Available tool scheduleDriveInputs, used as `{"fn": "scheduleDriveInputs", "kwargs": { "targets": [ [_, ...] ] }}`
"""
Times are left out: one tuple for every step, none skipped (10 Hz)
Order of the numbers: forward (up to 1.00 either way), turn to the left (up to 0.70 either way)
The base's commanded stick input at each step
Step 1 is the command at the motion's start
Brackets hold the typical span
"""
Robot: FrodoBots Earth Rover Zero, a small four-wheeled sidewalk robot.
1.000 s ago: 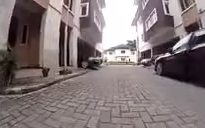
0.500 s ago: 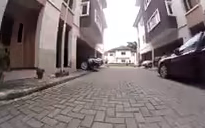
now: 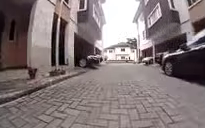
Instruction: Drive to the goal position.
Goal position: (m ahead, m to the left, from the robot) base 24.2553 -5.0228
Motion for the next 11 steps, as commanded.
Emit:
{"fn": "scheduleDriveInputs", "kwargs": {
  "targets": [
    [0.7,0.0],
    [0.7,0.0],
    [0.7,0.0],
    [0.7,-0.13],
    [0.7,-0.35],
    [0.7,-0.35],
    [0.7,0.0],
    [0.7,0.0],
    [0.7,0.0],
    [0.7,0.0],
    [0.7,0.0]
  ]
}}
